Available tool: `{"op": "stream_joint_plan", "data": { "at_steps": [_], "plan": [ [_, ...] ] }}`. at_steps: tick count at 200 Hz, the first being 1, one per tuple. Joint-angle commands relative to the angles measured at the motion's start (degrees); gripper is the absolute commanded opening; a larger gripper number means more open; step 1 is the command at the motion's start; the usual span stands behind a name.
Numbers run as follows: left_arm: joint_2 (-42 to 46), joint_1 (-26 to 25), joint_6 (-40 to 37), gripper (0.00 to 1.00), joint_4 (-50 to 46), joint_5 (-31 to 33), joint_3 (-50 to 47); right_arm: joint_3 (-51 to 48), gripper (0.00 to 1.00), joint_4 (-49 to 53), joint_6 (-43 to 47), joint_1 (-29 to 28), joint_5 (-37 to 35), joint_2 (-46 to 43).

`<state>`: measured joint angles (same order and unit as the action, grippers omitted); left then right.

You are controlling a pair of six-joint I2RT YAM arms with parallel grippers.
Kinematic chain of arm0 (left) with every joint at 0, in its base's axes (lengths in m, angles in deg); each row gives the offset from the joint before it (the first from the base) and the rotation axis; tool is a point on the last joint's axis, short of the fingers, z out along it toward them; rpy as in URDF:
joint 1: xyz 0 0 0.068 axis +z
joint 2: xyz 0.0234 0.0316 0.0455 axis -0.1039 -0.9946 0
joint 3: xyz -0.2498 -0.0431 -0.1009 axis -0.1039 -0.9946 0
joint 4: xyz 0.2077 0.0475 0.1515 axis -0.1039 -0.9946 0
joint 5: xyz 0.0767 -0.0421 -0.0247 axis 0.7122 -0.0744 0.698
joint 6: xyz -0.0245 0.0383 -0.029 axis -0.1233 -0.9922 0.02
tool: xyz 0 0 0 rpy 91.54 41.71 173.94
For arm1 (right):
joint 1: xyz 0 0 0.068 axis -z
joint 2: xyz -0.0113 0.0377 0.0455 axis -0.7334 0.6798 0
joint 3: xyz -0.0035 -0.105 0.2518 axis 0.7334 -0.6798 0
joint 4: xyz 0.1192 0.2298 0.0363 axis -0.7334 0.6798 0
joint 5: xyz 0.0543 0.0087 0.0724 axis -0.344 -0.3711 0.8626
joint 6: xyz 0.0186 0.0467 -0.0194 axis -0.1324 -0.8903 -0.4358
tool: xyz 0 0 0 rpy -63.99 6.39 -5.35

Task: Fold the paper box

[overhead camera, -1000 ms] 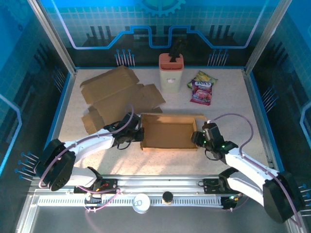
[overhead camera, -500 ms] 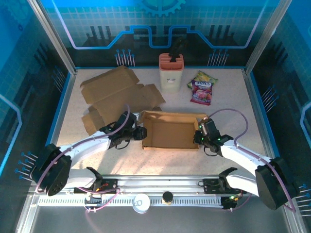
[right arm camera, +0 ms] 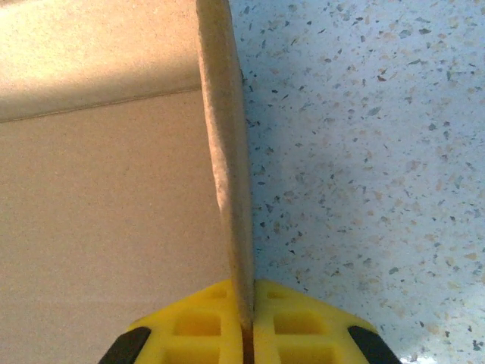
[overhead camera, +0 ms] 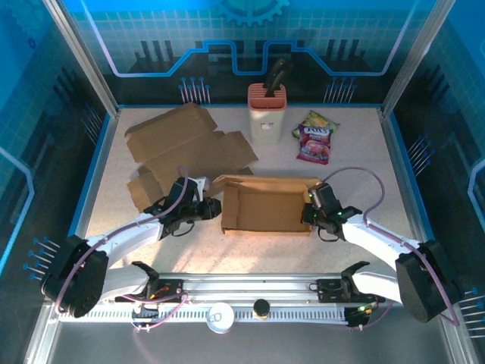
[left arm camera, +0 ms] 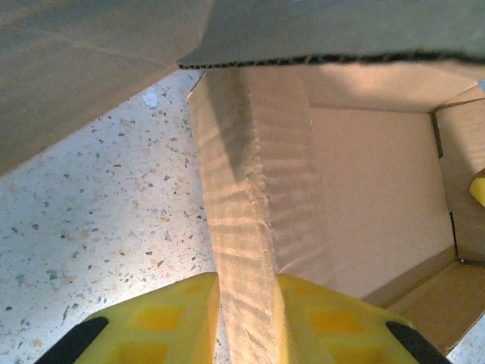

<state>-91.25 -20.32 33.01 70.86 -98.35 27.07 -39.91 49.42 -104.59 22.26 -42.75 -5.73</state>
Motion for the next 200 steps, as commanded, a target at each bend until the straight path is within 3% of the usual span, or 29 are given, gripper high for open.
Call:
{"op": "stream_joint_plan", "data": {
  "at_steps": [1,85,133,200],
  "plan": [
    [3.1,1.2,3.1,0.28,4.6,-1.5,-2.7,1.7,0.02,0.9,0.2,-0.2,-0.4,0.6],
    [-3.7,2.8,9.3,0.28,18.2,-7.3,-6.6,2.3,0.01,1.2,0.1,-0.8,-0.7,1.1],
    [-6.6,2.9,10.7,0.21,20.9,-7.2,-7.8,2.6,0.01,1.3,0.0,-0.8,-0.5,1.0],
    [-8.4,2.7,10.3,0.21,21.4,-7.3,-8.4,2.8,0.01,1.3,-0.5,-1.2,-0.8,1.5]
  ]
}}
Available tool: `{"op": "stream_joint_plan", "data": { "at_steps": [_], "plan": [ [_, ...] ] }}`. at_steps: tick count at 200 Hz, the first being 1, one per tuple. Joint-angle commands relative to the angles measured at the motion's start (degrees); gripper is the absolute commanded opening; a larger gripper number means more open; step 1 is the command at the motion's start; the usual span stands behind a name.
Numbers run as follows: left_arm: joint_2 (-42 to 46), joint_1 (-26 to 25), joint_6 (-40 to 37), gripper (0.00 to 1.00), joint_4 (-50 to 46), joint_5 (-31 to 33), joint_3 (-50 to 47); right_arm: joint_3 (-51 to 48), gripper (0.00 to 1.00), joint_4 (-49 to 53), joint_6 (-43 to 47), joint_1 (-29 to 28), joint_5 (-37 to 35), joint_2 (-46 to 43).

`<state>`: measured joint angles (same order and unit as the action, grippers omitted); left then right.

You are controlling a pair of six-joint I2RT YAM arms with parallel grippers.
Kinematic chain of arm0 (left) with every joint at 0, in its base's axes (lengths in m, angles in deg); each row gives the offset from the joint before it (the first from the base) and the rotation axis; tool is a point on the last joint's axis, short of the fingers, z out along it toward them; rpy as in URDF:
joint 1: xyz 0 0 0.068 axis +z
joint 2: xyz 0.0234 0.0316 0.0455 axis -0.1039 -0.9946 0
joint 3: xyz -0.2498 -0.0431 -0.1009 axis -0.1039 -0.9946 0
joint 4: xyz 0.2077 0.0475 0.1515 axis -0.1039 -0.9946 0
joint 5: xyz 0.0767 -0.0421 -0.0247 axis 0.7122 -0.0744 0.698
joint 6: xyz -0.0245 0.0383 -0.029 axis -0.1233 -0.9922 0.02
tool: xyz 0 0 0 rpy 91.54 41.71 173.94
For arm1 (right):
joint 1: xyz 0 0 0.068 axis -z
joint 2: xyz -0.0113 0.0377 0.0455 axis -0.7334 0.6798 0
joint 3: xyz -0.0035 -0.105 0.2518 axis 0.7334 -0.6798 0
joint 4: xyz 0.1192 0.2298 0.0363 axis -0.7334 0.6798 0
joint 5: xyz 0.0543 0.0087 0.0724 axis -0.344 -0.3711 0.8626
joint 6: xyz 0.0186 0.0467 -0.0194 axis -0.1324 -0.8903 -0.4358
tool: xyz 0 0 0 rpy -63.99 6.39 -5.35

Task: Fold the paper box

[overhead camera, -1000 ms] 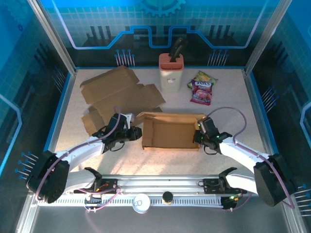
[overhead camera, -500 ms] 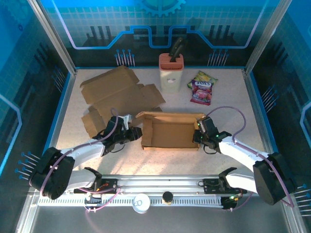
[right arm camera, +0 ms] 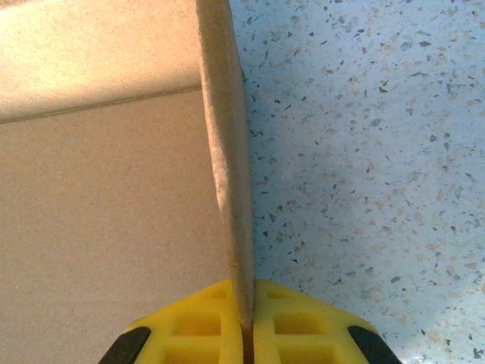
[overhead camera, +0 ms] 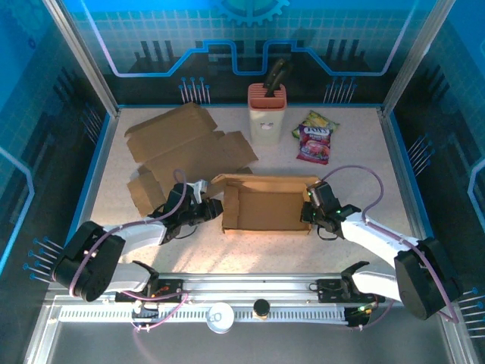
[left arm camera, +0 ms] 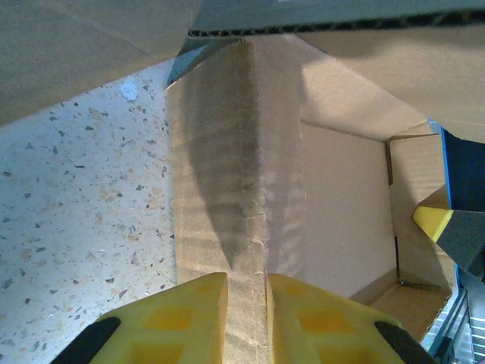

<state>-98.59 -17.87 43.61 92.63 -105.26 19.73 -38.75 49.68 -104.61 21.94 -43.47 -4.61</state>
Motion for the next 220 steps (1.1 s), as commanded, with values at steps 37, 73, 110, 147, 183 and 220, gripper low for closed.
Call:
{"op": "stream_joint_plan", "data": {
  "at_steps": [37,73,110,147,183,220],
  "plan": [
    [-1.7,0.0,-1.1,0.24,-0.8,0.2,-1.6,1.4,0.01,1.1,-0.7,-1.0,-0.3,0.0],
    [-3.0,-0.5,-1.7,0.27,-1.2,0.8,-1.5,1.5,0.01,0.9,-0.9,-1.0,-0.2,0.4],
    [-4.1,-1.2,-2.4,0.28,-1.8,1.6,-0.8,1.5,0.01,1.1,-0.9,-1.2,-0.3,0.3],
    [-4.2,-2.6,-3.7,0.28,-4.5,4.2,0.3,1.6,0.0,1.1,-1.1,-1.4,-0.4,0.2],
    [-2.7,-5.1,-5.6,0.2,-9.8,9.3,2.2,2.0,0.0,1.4,-1.2,-1.7,-0.7,0.3],
    [-0.3,-8.3,-7.6,0.05,-17.4,16.4,5.4,2.3,0.0,1.8,-1.3,-2.2,-1.1,0.2]
  ]
}}
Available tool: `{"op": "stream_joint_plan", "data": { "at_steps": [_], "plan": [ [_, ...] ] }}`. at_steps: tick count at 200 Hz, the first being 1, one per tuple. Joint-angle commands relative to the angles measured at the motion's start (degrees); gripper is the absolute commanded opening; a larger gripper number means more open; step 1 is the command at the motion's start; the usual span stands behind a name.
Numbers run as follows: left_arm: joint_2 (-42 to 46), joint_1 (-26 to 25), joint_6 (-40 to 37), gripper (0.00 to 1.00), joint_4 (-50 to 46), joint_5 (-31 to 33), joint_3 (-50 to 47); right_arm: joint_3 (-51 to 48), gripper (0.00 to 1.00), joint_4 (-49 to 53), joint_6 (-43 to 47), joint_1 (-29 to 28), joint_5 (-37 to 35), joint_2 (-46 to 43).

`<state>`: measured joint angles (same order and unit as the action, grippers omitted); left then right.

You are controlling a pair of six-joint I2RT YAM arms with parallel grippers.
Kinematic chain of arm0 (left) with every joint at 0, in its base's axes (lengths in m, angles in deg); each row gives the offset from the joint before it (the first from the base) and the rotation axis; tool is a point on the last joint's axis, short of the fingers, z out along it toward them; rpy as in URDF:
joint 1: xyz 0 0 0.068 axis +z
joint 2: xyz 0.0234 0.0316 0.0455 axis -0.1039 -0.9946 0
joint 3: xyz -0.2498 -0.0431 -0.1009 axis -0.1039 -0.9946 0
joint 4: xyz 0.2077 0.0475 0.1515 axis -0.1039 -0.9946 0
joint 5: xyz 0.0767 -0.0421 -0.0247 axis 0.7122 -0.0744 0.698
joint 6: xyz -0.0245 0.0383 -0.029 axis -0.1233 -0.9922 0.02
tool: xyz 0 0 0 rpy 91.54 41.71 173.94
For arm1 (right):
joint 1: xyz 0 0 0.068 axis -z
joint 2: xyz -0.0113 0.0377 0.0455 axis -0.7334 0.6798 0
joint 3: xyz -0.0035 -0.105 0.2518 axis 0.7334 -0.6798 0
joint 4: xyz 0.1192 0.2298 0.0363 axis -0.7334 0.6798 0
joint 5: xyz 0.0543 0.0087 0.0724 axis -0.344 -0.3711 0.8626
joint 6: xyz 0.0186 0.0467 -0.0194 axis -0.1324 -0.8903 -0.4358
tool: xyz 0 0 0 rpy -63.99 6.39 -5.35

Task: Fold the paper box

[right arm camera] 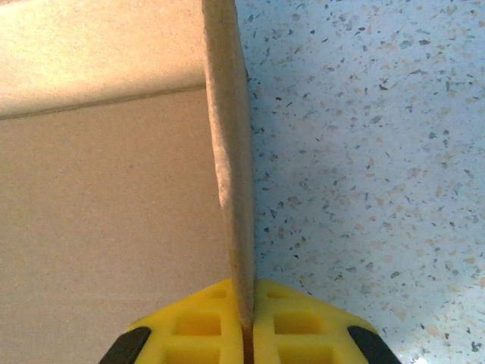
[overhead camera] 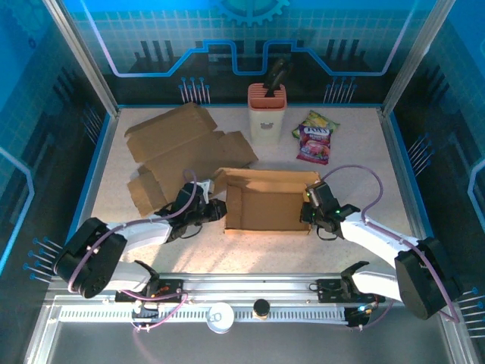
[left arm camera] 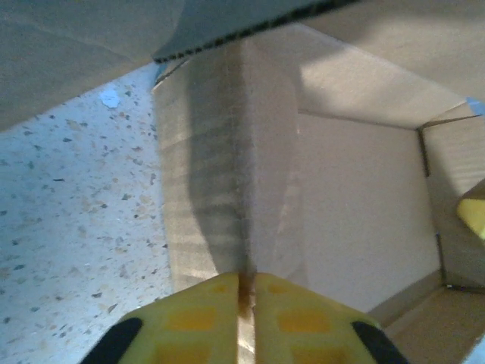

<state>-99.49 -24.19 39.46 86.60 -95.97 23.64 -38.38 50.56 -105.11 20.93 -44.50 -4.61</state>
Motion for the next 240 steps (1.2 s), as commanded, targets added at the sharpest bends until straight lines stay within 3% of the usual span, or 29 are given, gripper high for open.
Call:
{"op": "stream_joint_plan", "data": {
  "at_steps": [1,14,66,97,130,180,206,240],
  "plan": [
    [0.7,-2.0,-3.5,0.05,-11.6,7.2,1.5,1.9,0.0,0.9,-0.8,-1.2,-0.1,0.2],
    [0.8,-2.8,-3.9,0.0,-13.7,9.2,2.3,2.1,0.0,1.0,-1.0,-1.5,-0.4,0.3],
    [0.1,-6.7,-4.7,0.0,-18.6,16.6,4.9,2.7,0.0,2.0,-1.2,-2.4,-1.7,0.3],
    [-0.5,-6.8,-4.5,0.0,-17.8,15.0,5.6,3.0,0.0,2.3,-1.1,-2.5,-1.9,0.2],
    [-1.0,-6.8,-4.2,0.17,-16.4,12.5,5.7,3.1,0.0,2.4,-0.9,-2.5,-2.0,0.3],
    [-1.6,-6.7,-4.2,0.2,-15.8,11.3,5.5,3.2,0.0,2.0,-1.0,-2.5,-1.7,0.8],
    [-1.0,-6.7,-4.1,0.29,-15.9,10.6,5.3,3.6,0.0,2.0,-1.0,-2.6,-1.6,1.2],
    [2.1,-6.0,-3.4,0.29,-15.0,8.2,4.6,3.8,0.0,2.1,-1.0,-2.6,-1.7,1.2]
  ]
}}
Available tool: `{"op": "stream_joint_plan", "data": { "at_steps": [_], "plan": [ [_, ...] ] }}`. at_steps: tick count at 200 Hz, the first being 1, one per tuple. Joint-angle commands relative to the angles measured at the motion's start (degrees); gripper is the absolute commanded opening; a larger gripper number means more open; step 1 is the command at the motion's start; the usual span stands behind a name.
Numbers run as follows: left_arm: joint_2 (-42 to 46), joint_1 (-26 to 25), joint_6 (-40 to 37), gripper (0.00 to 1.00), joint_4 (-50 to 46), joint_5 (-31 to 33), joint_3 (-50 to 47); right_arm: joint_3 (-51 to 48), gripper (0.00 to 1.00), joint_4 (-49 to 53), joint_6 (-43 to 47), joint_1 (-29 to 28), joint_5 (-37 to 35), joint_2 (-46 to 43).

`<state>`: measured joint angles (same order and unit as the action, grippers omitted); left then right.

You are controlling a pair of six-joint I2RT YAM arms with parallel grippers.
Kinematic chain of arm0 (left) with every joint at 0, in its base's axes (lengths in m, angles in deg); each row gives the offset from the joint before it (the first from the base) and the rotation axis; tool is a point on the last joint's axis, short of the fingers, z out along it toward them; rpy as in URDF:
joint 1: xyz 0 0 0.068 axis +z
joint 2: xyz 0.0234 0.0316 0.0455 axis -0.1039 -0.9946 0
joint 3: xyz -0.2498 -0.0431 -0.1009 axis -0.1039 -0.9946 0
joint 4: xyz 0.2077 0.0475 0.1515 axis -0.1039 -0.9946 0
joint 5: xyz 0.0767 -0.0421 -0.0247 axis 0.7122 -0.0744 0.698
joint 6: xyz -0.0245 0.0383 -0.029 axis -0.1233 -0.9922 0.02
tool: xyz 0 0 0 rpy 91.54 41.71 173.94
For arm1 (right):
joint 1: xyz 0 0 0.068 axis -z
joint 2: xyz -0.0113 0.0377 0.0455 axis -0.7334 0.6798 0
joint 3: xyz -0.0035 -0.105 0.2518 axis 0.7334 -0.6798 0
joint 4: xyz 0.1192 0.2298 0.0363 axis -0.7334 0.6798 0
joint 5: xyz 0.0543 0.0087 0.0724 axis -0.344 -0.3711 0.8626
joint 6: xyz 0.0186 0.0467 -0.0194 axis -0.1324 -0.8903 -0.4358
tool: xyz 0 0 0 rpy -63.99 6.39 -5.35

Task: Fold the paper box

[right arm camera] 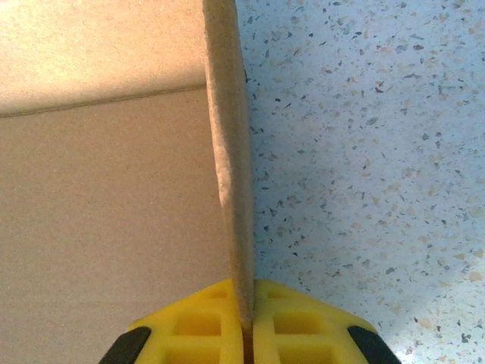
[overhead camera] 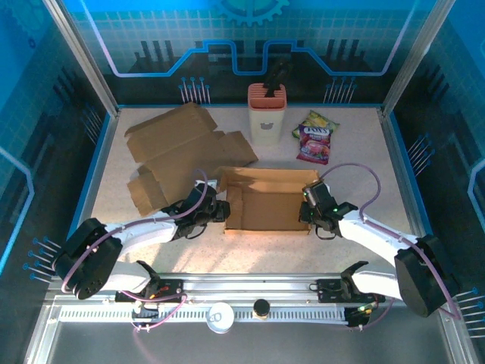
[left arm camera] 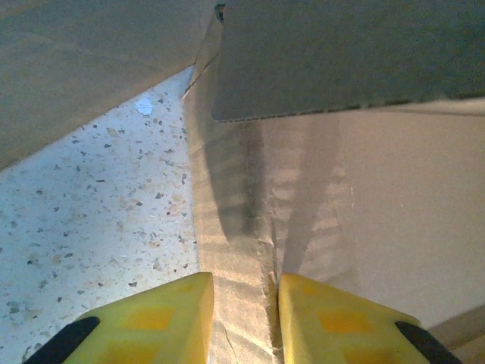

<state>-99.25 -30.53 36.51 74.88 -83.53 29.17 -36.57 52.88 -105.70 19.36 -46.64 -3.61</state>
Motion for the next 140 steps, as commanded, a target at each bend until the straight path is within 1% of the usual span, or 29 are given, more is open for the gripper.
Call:
{"op": "stream_joint_plan", "data": {
  "at_steps": [1,46,72,88,107,118,140],
  "plan": [
    [1.9,0.3,-0.4,0.29,-3.3,-4.4,-0.9,2.0,0.0,-0.2,-0.4,-1.0,0.5,0.3],
    [3.1,3.8,1.1,0.29,-0.8,-11.2,-2.3,2.3,0.0,0.1,-0.5,-1.1,0.6,0.2],
    [3.9,4.2,1.6,0.3,0.0,-12.6,-2.9,2.3,0.0,0.1,-0.7,-1.2,0.6,0.3],
    [3.9,4.4,1.9,0.33,0.6,-13.3,-3.3,2.3,0.0,0.1,-0.7,-1.3,0.6,0.4],
    [2.8,4.4,1.9,0.34,0.7,-13.7,-3.1,2.2,0.0,0.0,-0.8,-1.3,0.5,0.4],
    [2.1,4.4,1.7,0.32,0.6,-13.4,-3.1,2.2,0.0,0.0,-0.8,-1.4,0.5,0.4],
    [1.0,4.4,1.3,0.26,0.1,-12.1,-3.0,2.3,0.0,0.2,-0.8,-1.4,0.4,0.4]
  ]
}}
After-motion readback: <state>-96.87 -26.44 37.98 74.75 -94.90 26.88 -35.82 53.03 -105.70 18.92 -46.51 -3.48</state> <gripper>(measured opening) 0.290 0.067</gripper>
